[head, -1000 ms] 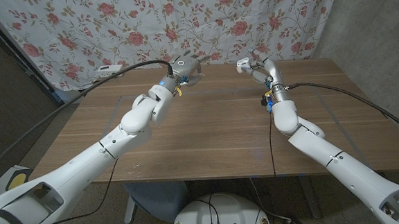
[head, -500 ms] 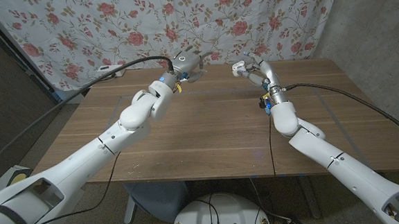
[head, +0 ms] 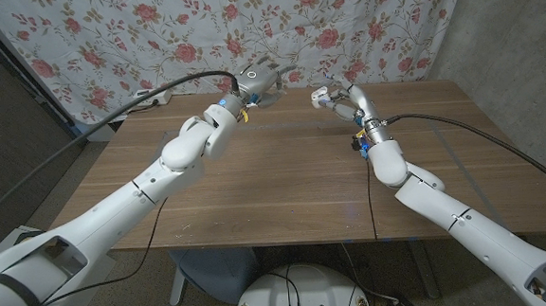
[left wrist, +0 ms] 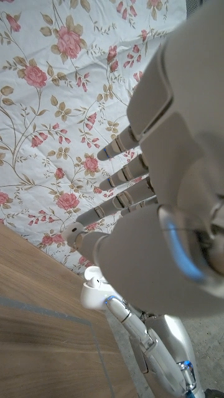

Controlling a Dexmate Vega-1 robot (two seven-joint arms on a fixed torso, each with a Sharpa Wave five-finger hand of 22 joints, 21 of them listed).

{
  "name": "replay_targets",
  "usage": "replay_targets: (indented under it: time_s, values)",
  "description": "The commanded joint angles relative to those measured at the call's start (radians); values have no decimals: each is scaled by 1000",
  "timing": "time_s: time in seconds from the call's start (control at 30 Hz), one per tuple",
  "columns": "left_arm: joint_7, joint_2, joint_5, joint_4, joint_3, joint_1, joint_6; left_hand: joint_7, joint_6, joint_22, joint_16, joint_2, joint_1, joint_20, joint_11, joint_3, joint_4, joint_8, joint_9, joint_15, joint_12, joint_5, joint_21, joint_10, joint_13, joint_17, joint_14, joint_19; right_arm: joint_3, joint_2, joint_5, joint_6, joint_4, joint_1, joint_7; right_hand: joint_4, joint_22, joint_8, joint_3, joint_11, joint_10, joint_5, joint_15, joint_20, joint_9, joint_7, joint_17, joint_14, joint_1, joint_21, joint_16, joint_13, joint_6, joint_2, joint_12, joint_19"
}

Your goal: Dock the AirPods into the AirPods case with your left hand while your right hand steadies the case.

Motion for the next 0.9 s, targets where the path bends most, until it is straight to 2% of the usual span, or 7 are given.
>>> replay_targets:
  time_s: [0.03,0.37,0.6,0.9]
  values:
    - [5,2,-9,14,4,-28,-57,-2,6,0,3,-1,15,-6,1,-1,2,-5,6,-30,3,3,4,8,1,4,26,6,-15,1,-12,22,6,13,27,-6,3,-1,1,-131,144,4,-146,3,3,-2,4,4,5,-1,-2,8,-1,10,13,0]
    - [13,8,0,1,3,-33,-93,-4,7,0,4,1,18,-7,1,-3,3,-6,6,-30,3,3,3,8,1,5,24,5,-32,17,-14,44,19,28,44,-6,2,0,0,-131,144,4,-146,4,3,-1,5,4,5,-2,-3,8,-3,9,13,1]
    - [22,18,60,-5,16,-41,-113,-5,7,0,4,1,21,-8,1,-5,3,-6,6,-30,4,3,3,9,2,5,25,5,-33,27,-17,55,28,32,41,-6,2,1,1,-131,144,4,-146,3,3,-2,5,4,5,-3,-5,8,-5,10,12,0]
    - [25,3,57,13,17,-58,-146,-4,7,-1,4,1,23,-8,1,-6,3,-7,6,-31,3,3,3,9,2,6,24,6,-38,40,-15,80,41,41,44,-6,2,3,1,-131,143,4,-146,3,3,-2,6,5,5,-4,-6,7,-5,10,12,0]
